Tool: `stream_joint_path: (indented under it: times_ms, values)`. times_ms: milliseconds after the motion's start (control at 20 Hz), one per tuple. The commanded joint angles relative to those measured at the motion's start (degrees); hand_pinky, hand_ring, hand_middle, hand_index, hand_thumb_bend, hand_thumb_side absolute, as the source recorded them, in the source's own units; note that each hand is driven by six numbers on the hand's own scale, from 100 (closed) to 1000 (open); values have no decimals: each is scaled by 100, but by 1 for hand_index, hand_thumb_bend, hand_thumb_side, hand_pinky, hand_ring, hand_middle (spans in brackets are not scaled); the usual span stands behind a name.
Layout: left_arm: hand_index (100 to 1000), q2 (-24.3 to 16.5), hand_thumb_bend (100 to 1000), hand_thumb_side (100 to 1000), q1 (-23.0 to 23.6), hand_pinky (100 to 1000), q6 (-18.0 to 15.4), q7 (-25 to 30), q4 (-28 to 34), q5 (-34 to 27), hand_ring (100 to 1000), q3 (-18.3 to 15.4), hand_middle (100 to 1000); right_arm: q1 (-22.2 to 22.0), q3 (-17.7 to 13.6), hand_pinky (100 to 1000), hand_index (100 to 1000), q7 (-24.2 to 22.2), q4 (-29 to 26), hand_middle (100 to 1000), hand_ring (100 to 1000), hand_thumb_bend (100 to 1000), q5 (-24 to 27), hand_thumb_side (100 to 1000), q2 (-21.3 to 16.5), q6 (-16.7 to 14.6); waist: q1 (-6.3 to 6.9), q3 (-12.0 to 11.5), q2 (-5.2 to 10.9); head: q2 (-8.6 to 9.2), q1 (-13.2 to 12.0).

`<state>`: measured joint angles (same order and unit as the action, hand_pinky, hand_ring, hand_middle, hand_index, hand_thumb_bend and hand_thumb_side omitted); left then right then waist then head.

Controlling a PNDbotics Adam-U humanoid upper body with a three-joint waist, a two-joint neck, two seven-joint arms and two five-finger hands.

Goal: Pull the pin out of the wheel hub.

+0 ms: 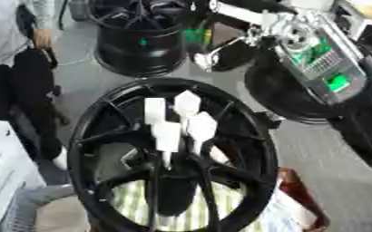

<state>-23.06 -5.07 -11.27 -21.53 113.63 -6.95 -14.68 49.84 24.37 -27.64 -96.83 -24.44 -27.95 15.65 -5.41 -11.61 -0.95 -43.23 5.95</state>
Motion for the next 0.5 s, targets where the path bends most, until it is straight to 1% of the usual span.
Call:
stream_joint_path:
  times_ms: [50,500]
  values:
    - [849,-89,369,456,-35,834,-3,-16,96,49,849,-47,652,76,-89,806,855,26,-120,747,814,100,61,131,-166,24,54,17,41,23,-34]
    - [849,-87,368,457,-22,835,-11,-18,96,52,848,-51,652,48,-123,805,855,59,-235,746,813,100,128,134,-204,59,61,32,43,56,-61]
